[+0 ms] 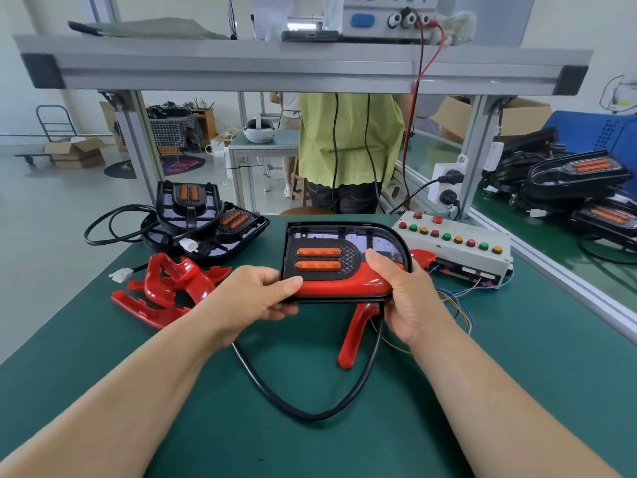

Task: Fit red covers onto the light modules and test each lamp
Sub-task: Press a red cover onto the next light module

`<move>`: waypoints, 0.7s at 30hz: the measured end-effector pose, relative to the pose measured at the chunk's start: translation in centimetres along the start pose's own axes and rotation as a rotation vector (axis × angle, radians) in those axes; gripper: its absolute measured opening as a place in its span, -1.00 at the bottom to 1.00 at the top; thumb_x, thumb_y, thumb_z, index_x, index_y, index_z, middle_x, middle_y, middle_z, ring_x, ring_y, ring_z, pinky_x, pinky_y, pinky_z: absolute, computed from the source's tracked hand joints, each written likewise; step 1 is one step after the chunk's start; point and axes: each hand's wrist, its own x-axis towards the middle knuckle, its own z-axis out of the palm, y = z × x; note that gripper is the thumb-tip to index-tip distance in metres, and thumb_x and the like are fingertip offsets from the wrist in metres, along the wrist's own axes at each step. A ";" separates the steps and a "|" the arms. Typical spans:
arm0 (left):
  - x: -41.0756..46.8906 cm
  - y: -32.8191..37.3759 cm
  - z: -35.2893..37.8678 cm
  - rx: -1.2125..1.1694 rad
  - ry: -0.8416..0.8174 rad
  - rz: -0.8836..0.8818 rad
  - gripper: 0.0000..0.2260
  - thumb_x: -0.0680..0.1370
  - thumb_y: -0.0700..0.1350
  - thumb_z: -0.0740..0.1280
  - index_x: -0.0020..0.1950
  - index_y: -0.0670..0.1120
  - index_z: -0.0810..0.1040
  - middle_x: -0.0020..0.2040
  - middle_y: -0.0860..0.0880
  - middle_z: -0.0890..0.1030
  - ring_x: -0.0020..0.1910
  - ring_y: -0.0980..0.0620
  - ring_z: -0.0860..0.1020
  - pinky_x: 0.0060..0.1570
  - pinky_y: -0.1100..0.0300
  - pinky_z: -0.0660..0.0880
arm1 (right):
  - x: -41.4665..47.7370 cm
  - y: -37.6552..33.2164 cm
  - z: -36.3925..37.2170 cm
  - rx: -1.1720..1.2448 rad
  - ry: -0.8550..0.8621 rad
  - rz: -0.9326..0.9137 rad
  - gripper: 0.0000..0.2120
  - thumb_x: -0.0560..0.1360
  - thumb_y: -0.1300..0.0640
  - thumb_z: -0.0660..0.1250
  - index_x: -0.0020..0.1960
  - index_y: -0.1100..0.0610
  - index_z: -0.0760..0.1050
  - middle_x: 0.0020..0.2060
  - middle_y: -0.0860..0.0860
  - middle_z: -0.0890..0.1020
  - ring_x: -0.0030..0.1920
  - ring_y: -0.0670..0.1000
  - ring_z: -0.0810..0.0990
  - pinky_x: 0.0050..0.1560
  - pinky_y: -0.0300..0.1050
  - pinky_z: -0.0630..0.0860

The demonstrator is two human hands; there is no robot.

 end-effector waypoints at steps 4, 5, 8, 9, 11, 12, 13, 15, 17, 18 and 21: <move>-0.2 0.8 -1.9 0.222 0.061 -0.015 -0.61 0.49 0.25 0.33 -0.17 -0.07 0.66 -0.36 -0.01 0.68 -0.35 0.14 0.63 -0.32 0.33 0.47 | -0.1 0.0 0.1 0.005 -0.045 0.057 -0.46 0.29 0.16 0.49 0.25 0.26 0.56 -0.07 0.17 0.73 -0.21 0.07 0.72 -0.27 -0.08 0.64; -0.1 0.9 -2.5 0.258 0.108 -0.006 -0.58 0.46 0.30 0.31 -0.19 -0.05 0.65 -0.36 0.00 0.68 -0.39 0.15 0.61 -0.33 0.29 0.45 | -0.1 0.0 0.2 0.001 -0.051 0.069 -0.46 0.30 0.14 0.48 0.25 0.25 0.56 -0.07 0.16 0.73 -0.22 0.06 0.72 -0.28 -0.07 0.65; 0.2 0.4 -4.9 0.390 0.362 0.034 -0.66 0.52 0.22 0.36 -0.22 -0.02 0.66 -0.37 0.05 0.67 -0.49 0.15 0.55 -0.36 0.23 0.42 | -0.1 0.1 0.3 -0.030 -0.063 0.094 -0.46 0.30 0.09 0.48 0.25 0.23 0.57 0.03 0.18 0.72 -0.17 0.07 0.70 -0.10 0.05 0.69; 0.3 0.1 -5.8 0.460 0.455 0.037 -0.71 0.53 0.17 0.38 -0.24 0.00 0.65 -0.38 0.03 0.65 -0.46 0.09 0.55 -0.36 0.22 0.41 | -0.2 0.1 0.3 -0.035 -0.066 0.101 -0.46 0.30 0.09 0.48 0.25 0.22 0.57 0.07 0.19 0.70 -0.14 0.09 0.70 -0.03 0.08 0.66; 0.5 -0.4 -7.6 0.623 0.571 0.000 -0.85 0.52 0.07 0.39 -0.22 0.09 0.63 -0.30 0.09 0.64 -0.25 0.03 0.58 -0.27 0.18 0.39 | -0.2 0.2 0.3 -0.036 -0.073 0.115 -0.47 0.31 0.10 0.48 0.25 0.22 0.57 0.10 0.22 0.69 -0.11 0.10 0.70 0.03 0.10 0.63; 0.4 -0.6 -8.3 0.682 0.584 -0.031 -0.93 0.52 0.02 0.40 -0.15 0.12 0.64 -0.20 0.11 0.65 -0.13 -0.01 0.58 -0.19 0.15 0.39 | -0.3 0.2 0.3 -0.036 -0.077 0.121 -0.47 0.31 0.10 0.48 0.26 0.22 0.56 0.10 0.22 0.69 -0.08 0.12 0.69 0.05 0.11 0.63; 0.5 -0.9 -9.0 0.728 0.576 -0.065 -0.93 0.50 -0.01 0.41 -0.04 0.12 0.66 -0.10 0.09 0.65 -0.04 -0.04 0.57 -0.12 0.13 0.40 | -0.3 0.2 0.3 -0.037 -0.080 0.128 -0.46 0.32 0.10 0.48 0.27 0.22 0.55 0.10 0.22 0.69 -0.05 0.14 0.68 0.07 0.12 0.63; 0.7 -1.3 -9.9 0.774 0.556 -0.119 -0.73 0.47 -0.06 0.44 0.17 0.06 0.64 0.06 0.01 0.64 0.06 -0.09 0.56 -0.03 0.08 0.45 | -0.3 0.2 0.4 -0.037 -0.090 0.134 -0.48 0.33 0.11 0.48 0.27 0.22 0.55 0.10 0.23 0.69 -0.03 0.16 0.68 0.07 0.13 0.63; 0.8 -1.5 -10.4 0.791 0.557 -0.134 -0.65 0.43 -0.10 0.46 0.21 0.06 0.61 0.06 0.00 0.62 0.04 -0.10 0.55 0.00 0.02 0.51 | -0.4 0.2 0.4 -0.035 -0.098 0.133 -0.53 0.33 0.12 0.48 0.22 0.19 0.58 0.08 0.21 0.70 -0.08 0.13 0.71 0.03 0.11 0.65; 0.8 -1.5 -10.5 0.794 0.557 -0.147 -0.64 0.42 -0.13 0.46 0.20 0.06 0.60 0.05 0.00 0.60 0.02 -0.10 0.56 0.01 -0.01 0.53 | -0.4 0.3 0.4 -0.035 -0.098 0.132 -0.55 0.33 0.12 0.48 0.20 0.18 0.59 0.07 0.21 0.70 -0.10 0.12 0.72 0.02 0.11 0.65; 0.7 -1.9 -10.3 0.827 0.593 -0.165 -0.71 0.41 -0.20 0.43 0.09 0.04 0.57 0.00 -0.02 0.59 -0.01 -0.13 0.56 0.01 -0.06 0.54 | -0.5 0.3 0.5 -0.048 -0.104 0.128 -0.52 0.34 0.11 0.48 0.24 0.19 0.57 0.08 0.21 0.70 -0.06 0.14 0.71 0.06 0.14 0.63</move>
